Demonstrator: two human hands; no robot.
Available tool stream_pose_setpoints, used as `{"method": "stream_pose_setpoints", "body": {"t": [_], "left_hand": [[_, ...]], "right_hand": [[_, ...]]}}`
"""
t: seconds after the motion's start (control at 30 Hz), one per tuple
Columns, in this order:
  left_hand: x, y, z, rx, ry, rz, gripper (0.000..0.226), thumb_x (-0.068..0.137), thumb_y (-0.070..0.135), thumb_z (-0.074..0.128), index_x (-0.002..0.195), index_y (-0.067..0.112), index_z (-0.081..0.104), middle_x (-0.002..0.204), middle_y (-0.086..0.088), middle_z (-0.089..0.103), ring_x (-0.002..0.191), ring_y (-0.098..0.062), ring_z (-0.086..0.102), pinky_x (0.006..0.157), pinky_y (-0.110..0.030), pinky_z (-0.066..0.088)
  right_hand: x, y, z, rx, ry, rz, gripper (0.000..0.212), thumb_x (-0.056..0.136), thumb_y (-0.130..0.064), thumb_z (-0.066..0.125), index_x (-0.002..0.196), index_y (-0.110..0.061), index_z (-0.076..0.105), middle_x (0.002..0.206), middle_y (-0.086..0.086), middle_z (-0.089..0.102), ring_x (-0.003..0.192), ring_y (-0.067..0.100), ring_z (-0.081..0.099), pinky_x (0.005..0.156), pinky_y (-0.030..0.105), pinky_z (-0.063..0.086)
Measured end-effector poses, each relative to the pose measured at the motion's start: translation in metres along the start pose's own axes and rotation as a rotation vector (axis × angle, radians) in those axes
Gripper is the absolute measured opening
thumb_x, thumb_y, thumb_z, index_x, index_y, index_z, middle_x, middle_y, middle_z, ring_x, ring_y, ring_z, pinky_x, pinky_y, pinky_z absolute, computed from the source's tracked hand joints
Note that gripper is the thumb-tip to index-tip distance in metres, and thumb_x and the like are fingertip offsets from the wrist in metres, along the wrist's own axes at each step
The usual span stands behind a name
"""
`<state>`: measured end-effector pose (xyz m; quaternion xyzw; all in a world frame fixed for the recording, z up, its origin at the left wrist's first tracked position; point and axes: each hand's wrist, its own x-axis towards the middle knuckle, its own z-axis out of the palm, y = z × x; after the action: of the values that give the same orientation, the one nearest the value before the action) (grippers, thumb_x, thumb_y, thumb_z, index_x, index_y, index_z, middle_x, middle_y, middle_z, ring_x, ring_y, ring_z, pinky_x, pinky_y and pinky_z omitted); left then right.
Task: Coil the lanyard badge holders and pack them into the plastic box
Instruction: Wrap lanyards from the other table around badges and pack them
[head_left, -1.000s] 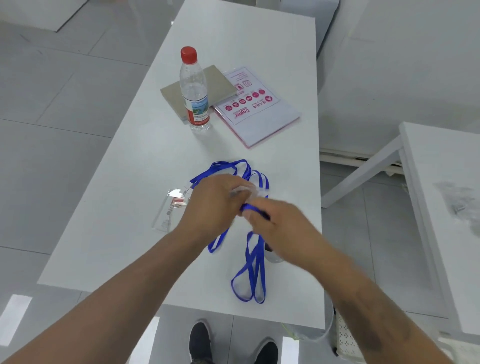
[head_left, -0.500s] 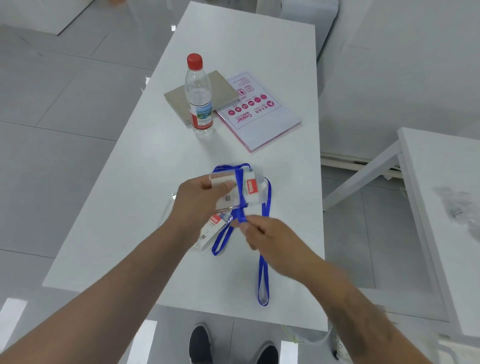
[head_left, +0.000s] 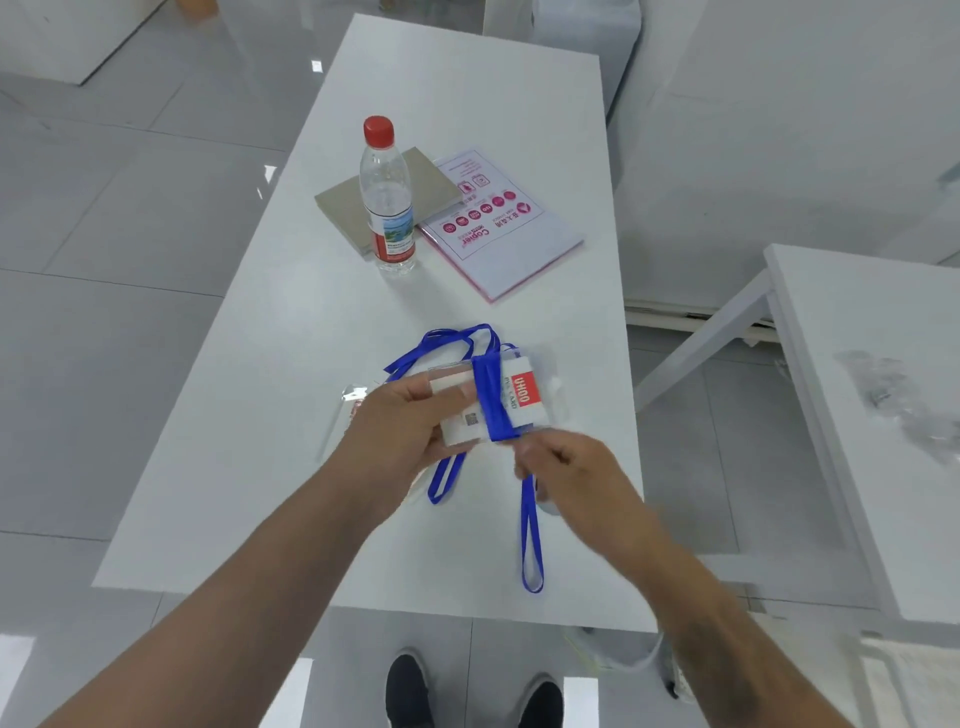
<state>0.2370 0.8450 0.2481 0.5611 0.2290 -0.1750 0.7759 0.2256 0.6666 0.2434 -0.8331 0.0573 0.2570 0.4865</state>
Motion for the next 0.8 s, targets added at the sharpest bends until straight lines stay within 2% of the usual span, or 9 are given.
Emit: {"method": "stream_pose_setpoints", "body": {"t": [0.07,0.13,0.3,0.4,0.47,0.53,0.6,0.67,0.8], "left_hand": [[-0.003,-0.007,0.003,0.273,0.145,0.163,0.019,0.091,0.009,0.065,0.089,0.025,0.076,0.078,0.01,0.076,0.08,-0.007,0.072,0.068,-0.019,0.058],[-0.011,-0.013,0.006,0.53,0.105,0.261,0.031,0.09,0.01,0.063,0.08,0.038,0.072,0.07,0.019,0.071,0.064,0.003,0.064,0.057,-0.01,0.051],[-0.034,-0.026,0.036,0.664,-0.17,0.156,0.019,0.091,0.017,0.065,0.097,0.031,0.076,0.08,0.011,0.074,0.075,-0.007,0.068,0.064,-0.013,0.054],[-0.045,-0.039,0.064,0.614,-0.225,0.11,0.017,0.091,0.02,0.067,0.096,0.034,0.076,0.084,0.007,0.076,0.081,-0.007,0.071,0.073,-0.018,0.057],[-0.051,-0.051,0.094,0.569,-0.229,0.061,0.016,0.09,0.023,0.068,0.097,0.034,0.078,0.09,0.0,0.077,0.091,-0.019,0.072,0.084,-0.033,0.06],[-0.059,-0.062,0.121,0.541,-0.237,0.058,0.016,0.09,0.024,0.067,0.098,0.033,0.078,0.084,0.003,0.075,0.08,-0.014,0.071,0.074,-0.027,0.059],[-0.07,-0.072,0.15,0.453,-0.245,0.054,0.016,0.092,0.017,0.066,0.101,0.022,0.077,0.073,0.01,0.071,0.066,-0.003,0.066,0.058,-0.014,0.051],[-0.082,-0.085,0.185,0.378,-0.221,0.043,0.016,0.093,0.012,0.064,0.102,0.016,0.077,0.074,0.011,0.072,0.068,-0.003,0.067,0.056,-0.013,0.049],[-0.101,-0.112,0.258,0.325,-0.162,0.02,0.02,0.091,0.016,0.065,0.109,0.019,0.075,0.1,-0.002,0.077,0.094,-0.016,0.073,0.077,-0.028,0.06]], "right_hand": [[-0.022,0.008,0.008,-0.155,-0.078,-0.059,0.027,0.099,-0.029,0.047,0.095,-0.009,0.065,0.081,0.009,0.059,0.059,0.009,0.045,0.057,0.02,0.04],[-0.039,0.012,0.002,-0.358,-0.051,-0.159,0.021,0.099,-0.029,0.047,0.093,-0.018,0.064,0.081,-0.001,0.057,0.06,0.008,0.049,0.061,0.02,0.042],[-0.049,0.014,-0.054,-0.393,0.206,-0.297,0.007,0.075,-0.041,0.077,0.077,-0.037,0.072,0.083,-0.018,0.063,0.084,0.004,0.056,0.071,0.024,0.045],[-0.054,0.031,-0.083,-0.225,0.226,-0.23,0.02,0.064,-0.037,0.087,0.067,-0.031,0.067,0.086,-0.014,0.063,0.086,0.006,0.059,0.071,0.026,0.047],[-0.065,0.047,-0.11,-0.031,0.168,-0.165,0.025,0.065,-0.029,0.089,0.067,-0.022,0.065,0.076,-0.003,0.069,0.071,0.016,0.065,0.066,0.036,0.052],[-0.074,0.067,-0.133,0.07,0.133,-0.155,0.029,0.065,-0.025,0.09,0.068,-0.016,0.062,0.065,0.005,0.068,0.06,0.02,0.061,0.058,0.034,0.049],[-0.083,0.083,-0.155,0.122,0.136,-0.183,0.03,0.064,-0.023,0.089,0.072,-0.015,0.062,0.069,0.01,0.068,0.061,0.021,0.062,0.057,0.031,0.049],[-0.093,0.102,-0.18,0.169,0.135,-0.203,0.029,0.065,-0.023,0.089,0.077,-0.015,0.064,0.076,0.012,0.07,0.065,0.026,0.065,0.06,0.031,0.053],[-0.119,0.145,-0.239,0.102,0.143,-0.222,0.039,0.069,-0.042,0.084,0.073,-0.009,0.065,0.06,0.008,0.058,0.051,0.014,0.047,0.052,0.026,0.04]]}}
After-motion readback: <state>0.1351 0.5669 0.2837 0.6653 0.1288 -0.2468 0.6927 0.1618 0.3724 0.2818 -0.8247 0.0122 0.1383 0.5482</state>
